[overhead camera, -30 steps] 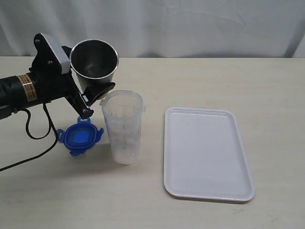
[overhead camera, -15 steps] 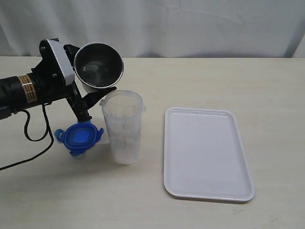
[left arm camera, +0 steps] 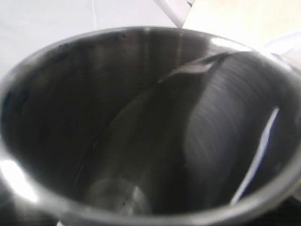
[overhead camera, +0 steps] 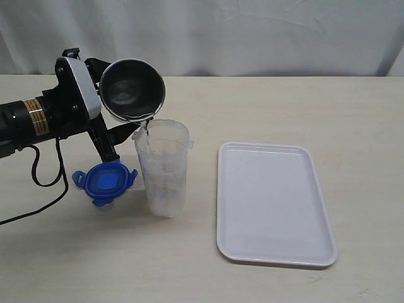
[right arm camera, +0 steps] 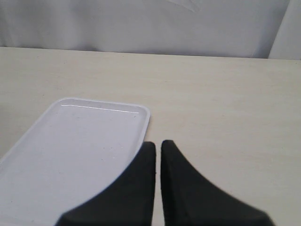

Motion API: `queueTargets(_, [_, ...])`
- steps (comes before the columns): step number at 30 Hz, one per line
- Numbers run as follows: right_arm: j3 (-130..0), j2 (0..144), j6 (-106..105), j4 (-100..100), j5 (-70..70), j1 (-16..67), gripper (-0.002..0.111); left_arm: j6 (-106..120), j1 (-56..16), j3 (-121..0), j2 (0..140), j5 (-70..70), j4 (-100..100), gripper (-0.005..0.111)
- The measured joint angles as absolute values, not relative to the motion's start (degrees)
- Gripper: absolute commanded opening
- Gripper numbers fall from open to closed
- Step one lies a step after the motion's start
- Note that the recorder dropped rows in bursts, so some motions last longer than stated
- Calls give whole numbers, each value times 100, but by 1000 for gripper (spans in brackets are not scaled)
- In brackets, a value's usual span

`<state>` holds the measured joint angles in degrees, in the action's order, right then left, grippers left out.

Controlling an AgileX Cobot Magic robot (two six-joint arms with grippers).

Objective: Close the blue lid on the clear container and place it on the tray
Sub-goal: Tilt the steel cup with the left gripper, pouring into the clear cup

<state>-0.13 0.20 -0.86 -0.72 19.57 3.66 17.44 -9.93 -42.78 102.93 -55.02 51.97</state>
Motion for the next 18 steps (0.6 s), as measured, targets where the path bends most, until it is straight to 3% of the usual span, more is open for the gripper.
queueTargets(18, [-13,20,-86,-72,1957,366,4,1952,-993,-4278,10293,-5513,5197,0])
